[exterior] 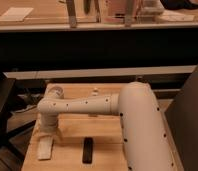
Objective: Place the white sponge in the ceramic bowl
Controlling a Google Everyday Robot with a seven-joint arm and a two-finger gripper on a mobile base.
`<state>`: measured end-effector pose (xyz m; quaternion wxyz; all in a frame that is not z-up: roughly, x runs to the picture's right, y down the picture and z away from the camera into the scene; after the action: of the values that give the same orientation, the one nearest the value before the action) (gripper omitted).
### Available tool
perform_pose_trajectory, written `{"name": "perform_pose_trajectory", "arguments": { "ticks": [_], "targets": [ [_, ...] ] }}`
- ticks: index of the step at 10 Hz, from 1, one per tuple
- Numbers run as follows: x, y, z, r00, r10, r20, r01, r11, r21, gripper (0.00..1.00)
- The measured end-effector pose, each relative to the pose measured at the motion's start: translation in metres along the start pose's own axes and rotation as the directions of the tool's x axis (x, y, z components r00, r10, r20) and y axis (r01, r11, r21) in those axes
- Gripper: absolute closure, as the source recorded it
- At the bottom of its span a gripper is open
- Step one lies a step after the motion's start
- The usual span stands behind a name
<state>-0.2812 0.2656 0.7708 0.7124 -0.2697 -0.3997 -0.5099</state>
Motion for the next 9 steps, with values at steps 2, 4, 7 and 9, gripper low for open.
{"name": "perform_pose_trajectory", "arguments": {
  "ticks": [2, 4, 7, 9],
  "targets": [
    [0.0007, -0.0003, 0.0035, 1.0, 0.008, 0.005, -0.008, 1.0, 0.003, 0.35],
    [0.0001, -0.0003, 0.0063, 1.0, 0.015, 0.011, -0.015, 1.0, 0.005, 0.34],
    [0.0034, 0.0002, 0.0077, 1.0, 0.026, 0.013, -0.026, 1.0, 0.008, 0.45],
    [0.0054, 0.0033, 0.0081, 0.999, 0.032, 0.015, -0.033, 0.999, 0.008, 0.65]
  ]
}}
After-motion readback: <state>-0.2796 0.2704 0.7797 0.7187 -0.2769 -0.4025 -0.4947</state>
